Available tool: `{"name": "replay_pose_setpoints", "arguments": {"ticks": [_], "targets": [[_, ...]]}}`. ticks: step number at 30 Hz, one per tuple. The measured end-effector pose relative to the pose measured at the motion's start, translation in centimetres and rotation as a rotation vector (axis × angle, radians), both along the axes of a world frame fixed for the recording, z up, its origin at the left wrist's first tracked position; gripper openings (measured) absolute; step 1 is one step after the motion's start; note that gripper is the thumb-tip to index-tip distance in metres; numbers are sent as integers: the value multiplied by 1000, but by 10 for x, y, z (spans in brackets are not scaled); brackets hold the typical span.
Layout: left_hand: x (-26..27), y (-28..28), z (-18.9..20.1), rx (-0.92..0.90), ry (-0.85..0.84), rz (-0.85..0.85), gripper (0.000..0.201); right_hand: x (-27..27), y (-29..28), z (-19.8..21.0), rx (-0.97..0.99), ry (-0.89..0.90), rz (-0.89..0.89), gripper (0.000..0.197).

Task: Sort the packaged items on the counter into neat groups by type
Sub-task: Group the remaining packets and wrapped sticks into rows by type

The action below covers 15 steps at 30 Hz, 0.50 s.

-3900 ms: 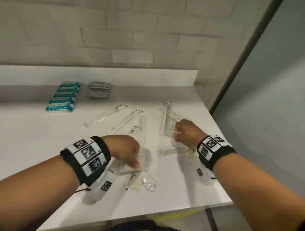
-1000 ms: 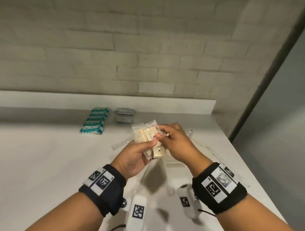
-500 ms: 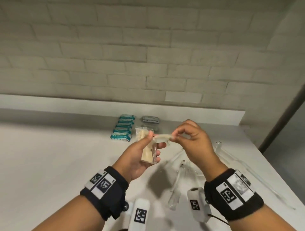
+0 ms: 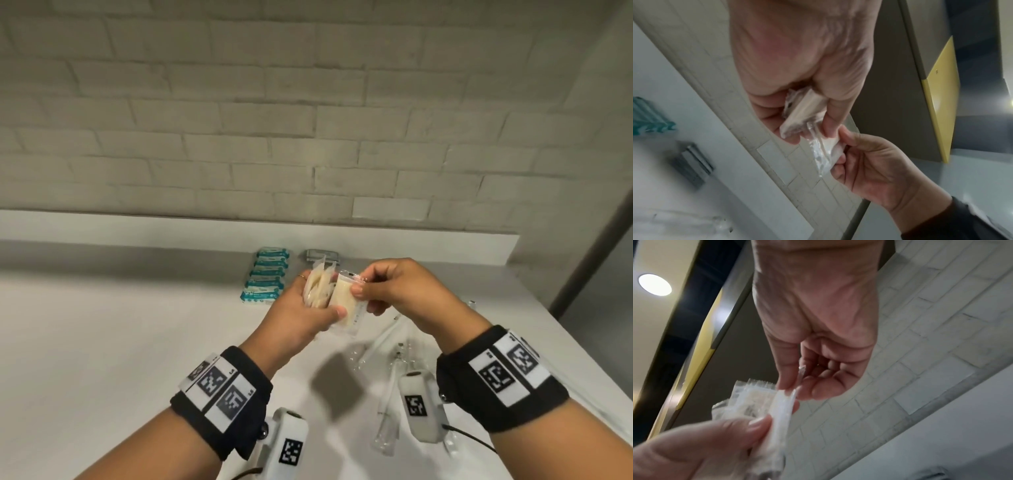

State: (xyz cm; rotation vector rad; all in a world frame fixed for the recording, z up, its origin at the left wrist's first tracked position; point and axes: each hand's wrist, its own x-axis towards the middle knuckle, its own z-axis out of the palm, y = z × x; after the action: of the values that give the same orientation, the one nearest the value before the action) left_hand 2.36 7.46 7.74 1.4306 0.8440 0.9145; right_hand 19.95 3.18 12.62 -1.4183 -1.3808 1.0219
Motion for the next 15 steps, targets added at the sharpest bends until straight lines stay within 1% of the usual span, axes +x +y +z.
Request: {"name": "replay_pose_setpoints", "arguments": {"ticks": [2, 3, 5, 7, 11, 15], "targets": [[-2, 3, -2, -23, -52, -29, 55, 4, 3, 1, 0, 23, 25, 4], [-3, 4, -3, -29, -67, -42, 53, 7, 5, 1, -1, -16, 14, 5], [-5, 8, -7, -25, -54, -44, 45, 14, 12, -2, -11, -150, -52, 5], [-6, 14, -12, -65, -78, -7, 39, 22, 19, -6, -25, -155, -87, 6], [-12, 26, -22, -351, -285, 79, 23, 37, 32, -17, -68, -121, -121, 11], [-23, 40, -37, -606, -327, 174, 45, 40, 55, -42, -192, -244, -108, 12]]}}
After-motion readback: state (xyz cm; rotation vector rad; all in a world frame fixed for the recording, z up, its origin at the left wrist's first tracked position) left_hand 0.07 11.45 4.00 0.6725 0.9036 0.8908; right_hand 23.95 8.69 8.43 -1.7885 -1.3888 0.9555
